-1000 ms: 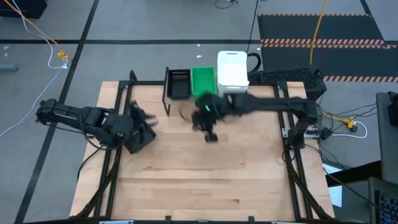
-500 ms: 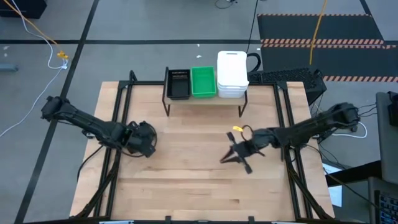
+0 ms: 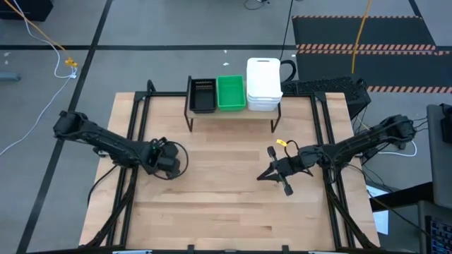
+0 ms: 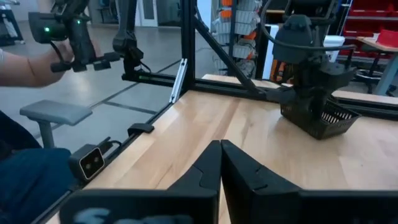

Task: Stack baskets on shelf by color
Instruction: Stack the black bin on top of the other black bin on the shelf

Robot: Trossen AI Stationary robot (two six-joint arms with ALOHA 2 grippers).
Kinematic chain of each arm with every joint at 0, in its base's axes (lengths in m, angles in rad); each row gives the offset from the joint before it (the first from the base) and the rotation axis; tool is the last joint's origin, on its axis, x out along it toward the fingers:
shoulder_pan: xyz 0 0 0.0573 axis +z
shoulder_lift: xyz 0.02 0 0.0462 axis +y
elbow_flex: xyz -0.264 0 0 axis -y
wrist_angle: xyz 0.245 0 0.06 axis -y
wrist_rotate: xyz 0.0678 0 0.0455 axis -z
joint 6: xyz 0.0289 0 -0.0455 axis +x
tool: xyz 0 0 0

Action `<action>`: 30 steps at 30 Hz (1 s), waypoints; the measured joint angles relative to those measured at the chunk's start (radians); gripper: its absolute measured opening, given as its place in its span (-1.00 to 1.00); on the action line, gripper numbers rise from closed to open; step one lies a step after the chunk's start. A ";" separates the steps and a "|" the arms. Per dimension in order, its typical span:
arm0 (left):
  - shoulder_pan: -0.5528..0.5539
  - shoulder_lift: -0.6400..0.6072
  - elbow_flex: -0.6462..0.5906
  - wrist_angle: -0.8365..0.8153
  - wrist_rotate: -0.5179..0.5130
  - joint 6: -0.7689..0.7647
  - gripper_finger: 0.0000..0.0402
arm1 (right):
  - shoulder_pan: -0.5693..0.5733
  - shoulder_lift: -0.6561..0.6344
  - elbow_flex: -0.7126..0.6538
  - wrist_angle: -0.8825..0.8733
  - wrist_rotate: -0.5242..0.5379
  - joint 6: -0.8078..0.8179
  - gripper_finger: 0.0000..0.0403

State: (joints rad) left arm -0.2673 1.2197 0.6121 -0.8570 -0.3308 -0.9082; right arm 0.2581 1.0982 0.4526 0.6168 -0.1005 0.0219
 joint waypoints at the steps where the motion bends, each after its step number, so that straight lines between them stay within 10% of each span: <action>1: 0.005 0.009 0.000 0.007 0.007 0.027 -0.46 | 0.000 0.001 0.000 -0.003 0.000 0.000 -0.98; 8: 0.001 0.026 0.000 0.245 0.215 0.282 -0.94 | -0.001 0.001 0.000 -0.001 0.003 -0.006 -0.98; 23: -0.175 0.021 0.084 0.411 0.304 0.341 -0.48 | -0.012 0.143 0.006 0.087 0.032 -0.264 -0.98; 30: -0.153 -0.029 0.116 0.216 0.264 0.128 -0.46 | -0.135 0.443 0.328 -0.134 0.160 -0.461 -0.89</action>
State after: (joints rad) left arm -0.4202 1.1902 0.7281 -0.6407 -0.0666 -0.7805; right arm 0.1232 1.5411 0.7810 0.4826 0.0598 -0.4394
